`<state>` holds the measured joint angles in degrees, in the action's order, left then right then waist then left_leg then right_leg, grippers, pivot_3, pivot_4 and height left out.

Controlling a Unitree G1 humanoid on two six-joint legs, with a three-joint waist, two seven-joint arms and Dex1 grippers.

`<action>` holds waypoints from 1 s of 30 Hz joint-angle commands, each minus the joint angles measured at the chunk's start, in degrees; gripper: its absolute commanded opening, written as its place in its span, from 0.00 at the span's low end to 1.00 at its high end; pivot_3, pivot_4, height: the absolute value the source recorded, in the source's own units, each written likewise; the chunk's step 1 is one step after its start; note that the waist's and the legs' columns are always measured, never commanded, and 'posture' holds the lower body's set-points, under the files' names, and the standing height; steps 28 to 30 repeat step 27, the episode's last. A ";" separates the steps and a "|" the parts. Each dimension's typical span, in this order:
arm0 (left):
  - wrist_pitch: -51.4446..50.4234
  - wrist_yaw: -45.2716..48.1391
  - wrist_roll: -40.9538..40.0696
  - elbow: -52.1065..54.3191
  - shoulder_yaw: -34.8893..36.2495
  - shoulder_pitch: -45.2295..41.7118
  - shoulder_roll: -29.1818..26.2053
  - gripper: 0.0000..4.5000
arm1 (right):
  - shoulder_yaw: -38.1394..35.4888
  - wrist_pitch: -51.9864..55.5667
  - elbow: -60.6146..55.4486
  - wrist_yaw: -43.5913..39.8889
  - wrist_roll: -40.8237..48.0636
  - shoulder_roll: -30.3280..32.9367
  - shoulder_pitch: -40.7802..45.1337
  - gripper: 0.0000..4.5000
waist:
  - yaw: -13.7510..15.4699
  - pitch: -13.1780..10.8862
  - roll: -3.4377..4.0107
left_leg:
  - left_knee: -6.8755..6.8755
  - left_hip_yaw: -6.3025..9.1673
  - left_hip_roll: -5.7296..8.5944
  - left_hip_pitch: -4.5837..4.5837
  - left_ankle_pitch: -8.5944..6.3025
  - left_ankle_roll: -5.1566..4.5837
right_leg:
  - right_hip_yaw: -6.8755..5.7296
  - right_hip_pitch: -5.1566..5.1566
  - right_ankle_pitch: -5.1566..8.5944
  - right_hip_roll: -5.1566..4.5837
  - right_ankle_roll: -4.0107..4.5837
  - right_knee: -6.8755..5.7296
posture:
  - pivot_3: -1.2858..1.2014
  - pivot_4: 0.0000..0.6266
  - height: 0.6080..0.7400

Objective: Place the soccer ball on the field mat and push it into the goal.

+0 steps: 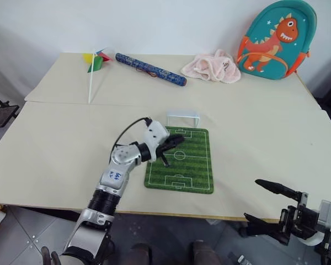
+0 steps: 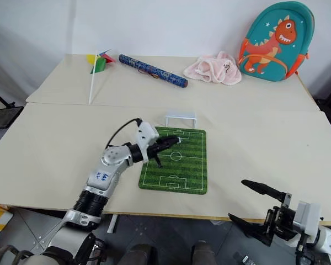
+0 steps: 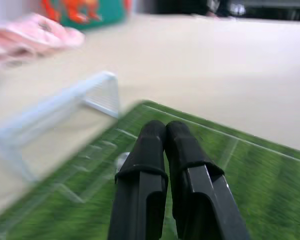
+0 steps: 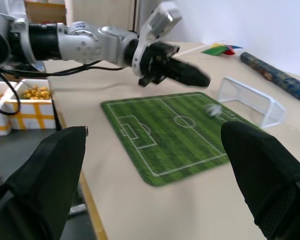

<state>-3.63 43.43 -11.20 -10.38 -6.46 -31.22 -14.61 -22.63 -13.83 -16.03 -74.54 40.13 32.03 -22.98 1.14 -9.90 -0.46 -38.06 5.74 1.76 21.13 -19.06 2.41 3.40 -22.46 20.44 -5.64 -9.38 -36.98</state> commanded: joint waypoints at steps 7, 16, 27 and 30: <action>-1.76 20.59 -15.16 5.59 17.41 13.74 -22.68 0.07 | -3.62 0.66 2.10 6.18 1.49 0.34 7.94 1.00 | -1.29 0.00 0.01 | -0.05 0.04 -0.14 -0.08 0.04 0.04 | -0.02 0.09 -0.05 -0.03 0.07 0.00 | 0.52 0.24 1.00; 1.17 21.95 -15.21 2.83 22.82 23.27 -26.42 0.07 | -4.56 -3.88 7.64 12.76 -4.73 -1.79 12.10 1.00 | -0.17 -0.01 0.05 | 0.12 0.13 -0.27 0.04 0.02 0.00 | -0.13 -0.01 -0.04 -0.10 0.11 0.07 | 0.52 0.24 1.00; 3.37 15.54 -14.07 4.20 26.77 26.39 -26.46 0.07 | -1.90 -0.99 8.47 1.73 -1.87 2.98 10.81 1.00 | -1.61 -0.01 0.05 | 0.11 0.00 -0.37 -0.07 0.01 0.00 | -0.06 0.01 -0.04 0.07 0.11 0.02 | 0.52 0.24 1.00; 3.37 15.54 -14.07 4.20 26.77 26.39 -26.46 0.07 | -1.90 -0.99 8.47 1.73 -1.87 2.98 10.81 1.00 | -1.61 -0.01 0.05 | 0.11 0.00 -0.37 -0.07 0.01 0.00 | -0.06 0.01 -0.04 0.07 0.11 0.02 | 0.52 0.24 1.00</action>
